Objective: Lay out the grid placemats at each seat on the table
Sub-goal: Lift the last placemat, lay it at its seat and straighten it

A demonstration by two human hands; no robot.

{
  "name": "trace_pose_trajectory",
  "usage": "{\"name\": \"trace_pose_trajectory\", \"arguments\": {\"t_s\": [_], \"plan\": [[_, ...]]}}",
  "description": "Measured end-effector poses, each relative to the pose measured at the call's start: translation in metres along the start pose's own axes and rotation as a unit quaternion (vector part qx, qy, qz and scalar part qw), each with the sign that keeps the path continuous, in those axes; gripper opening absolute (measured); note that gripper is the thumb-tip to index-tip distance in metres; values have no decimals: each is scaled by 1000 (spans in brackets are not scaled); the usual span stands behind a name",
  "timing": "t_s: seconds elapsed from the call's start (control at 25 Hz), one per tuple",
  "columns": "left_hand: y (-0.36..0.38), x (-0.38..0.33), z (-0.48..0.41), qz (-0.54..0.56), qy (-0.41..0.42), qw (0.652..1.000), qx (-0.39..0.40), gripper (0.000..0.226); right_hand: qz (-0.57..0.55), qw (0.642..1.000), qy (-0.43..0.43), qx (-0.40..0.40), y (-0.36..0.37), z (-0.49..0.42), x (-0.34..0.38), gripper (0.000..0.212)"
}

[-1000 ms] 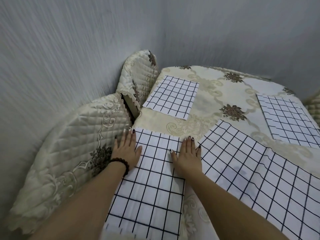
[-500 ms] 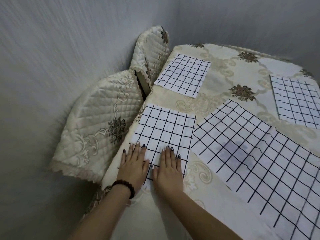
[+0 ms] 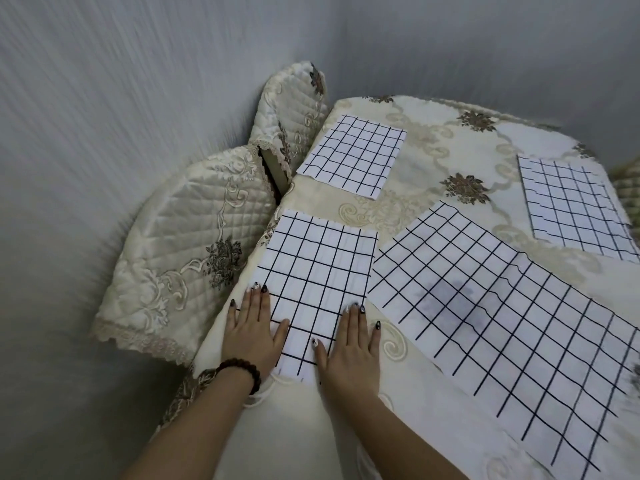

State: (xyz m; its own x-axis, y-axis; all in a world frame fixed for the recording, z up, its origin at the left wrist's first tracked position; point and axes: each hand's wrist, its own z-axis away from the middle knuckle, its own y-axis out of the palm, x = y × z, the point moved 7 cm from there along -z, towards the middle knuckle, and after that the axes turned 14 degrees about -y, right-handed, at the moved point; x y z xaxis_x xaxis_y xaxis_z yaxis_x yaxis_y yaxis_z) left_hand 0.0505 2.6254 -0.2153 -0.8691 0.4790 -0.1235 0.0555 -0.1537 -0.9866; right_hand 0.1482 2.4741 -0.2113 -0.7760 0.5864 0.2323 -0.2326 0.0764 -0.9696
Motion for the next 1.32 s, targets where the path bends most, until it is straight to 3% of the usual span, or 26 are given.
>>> {"name": "trace_pose_trajectory", "arguments": {"t_s": [0.2, 0.36, 0.52, 0.64, 0.76, 0.88, 1.0, 1.08, 1.2, 1.32], "plan": [[-3, -3, 1, -45, -7, 998, 34, 87, -39, 999, -17, 25, -7, 1, -6, 79], [-17, -15, 2, -26, -19, 998, 47, 71, -132, 991, -34, -12, -42, 18, -36, 76], [-49, -100, 36, 82, 83, 993, 3, 69, -151, 984, 31, -93, -82, 70, -124, 67], [-51, -168, 83, 161, 185, 969, 35, 75, -136, 982, 101, -89, -91, 122, -200, 67], [-37, -222, 139, 194, 223, 952, 75, 49, -128, 979, 147, -64, -94, 176, -265, 74], [-12, -266, 194, 202, 236, 946, 91, 28, -128, 987, 99, -21, -91, 207, -300, 81], [10, -297, 236, 202, 230, 948, 90, 36, -139, 990, 30, -6, -88, 210, -309, 77], [20, -318, 264, 218, 210, 948, 94, 47, -123, 992, -4, -21, -89, 210, -316, 63], [39, -346, 298, 193, 190, 956, 109, 65, -97, 990, -54, -81, -98, 211, -318, 20], [35, -357, 314, 149, 178, 971, 49, 63, -159, 977, -91, -113, -114, 214, -311, 22]]}}
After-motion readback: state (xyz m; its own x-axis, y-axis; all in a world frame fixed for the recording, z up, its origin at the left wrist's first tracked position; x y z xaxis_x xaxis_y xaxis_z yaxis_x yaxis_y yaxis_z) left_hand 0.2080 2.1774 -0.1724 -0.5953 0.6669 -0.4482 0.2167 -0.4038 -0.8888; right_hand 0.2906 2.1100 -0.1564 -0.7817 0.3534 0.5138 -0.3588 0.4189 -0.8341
